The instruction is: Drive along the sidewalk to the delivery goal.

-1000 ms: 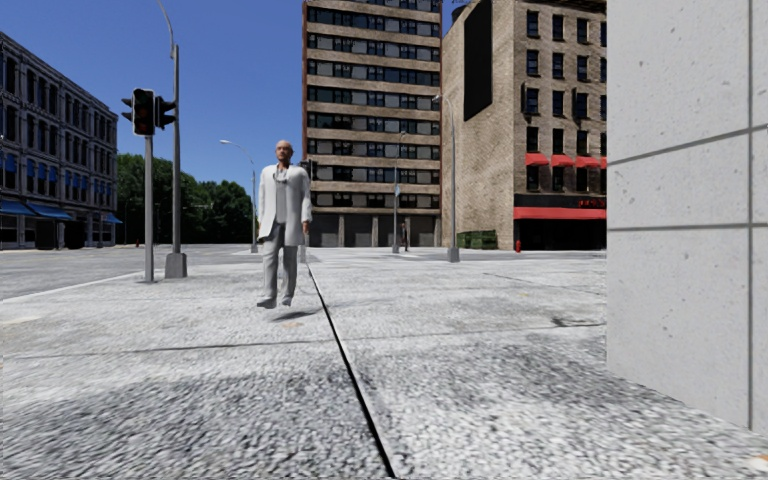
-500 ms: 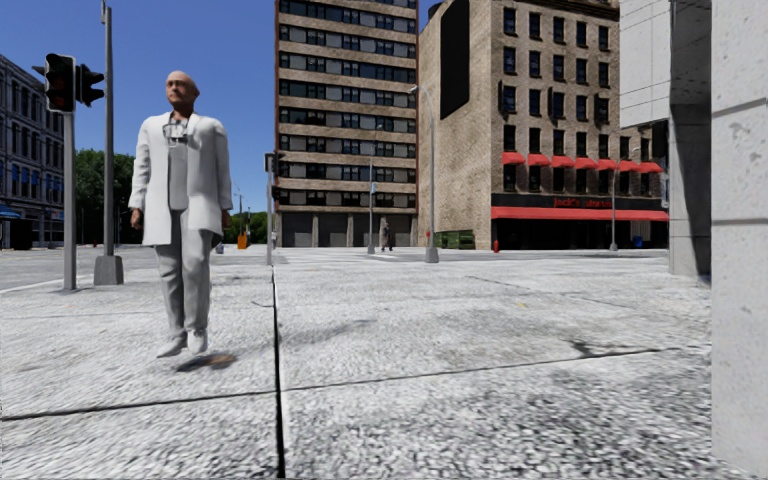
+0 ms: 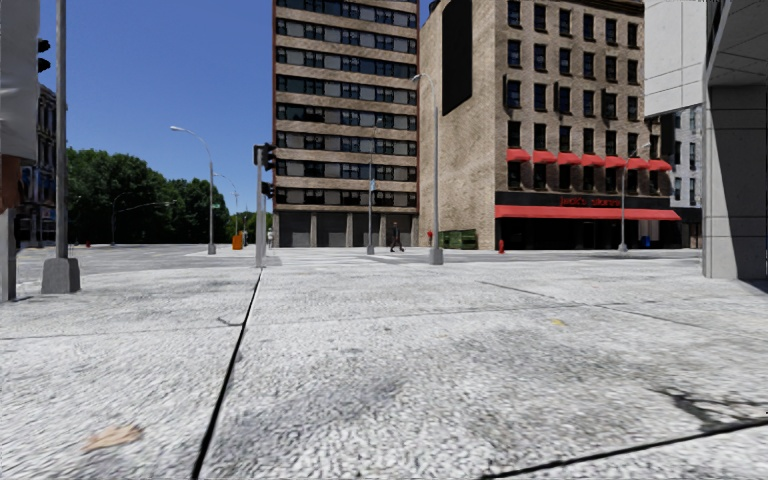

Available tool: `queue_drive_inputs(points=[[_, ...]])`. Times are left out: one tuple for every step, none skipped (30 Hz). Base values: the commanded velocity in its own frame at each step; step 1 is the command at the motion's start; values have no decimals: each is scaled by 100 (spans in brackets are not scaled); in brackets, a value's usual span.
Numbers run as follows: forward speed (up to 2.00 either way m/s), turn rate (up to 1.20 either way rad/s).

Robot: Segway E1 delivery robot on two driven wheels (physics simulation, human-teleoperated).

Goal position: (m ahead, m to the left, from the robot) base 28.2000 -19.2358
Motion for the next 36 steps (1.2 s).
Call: queue_drive_inputs(points=[[200, 0], [200, 0], [200, 0], [200, 0], [200, 0], [200, 0], [200, 0], [200, 0], [200, 0], [200, 0], [200, 0], [200, 0], [200, 0], [200, 0], [200, 0], [200, 0], [200, 0], [200, 0], [200, 0], [200, 0], [200, 0], [200, 0], [200, 0], [200, 0], [200, 0], [200, 0], [200, 0], [200, 0], [200, 0], [200, 0], [200, 0], [200, 0], [200, 0], [200, 0], [200, 0], [200, 0]])
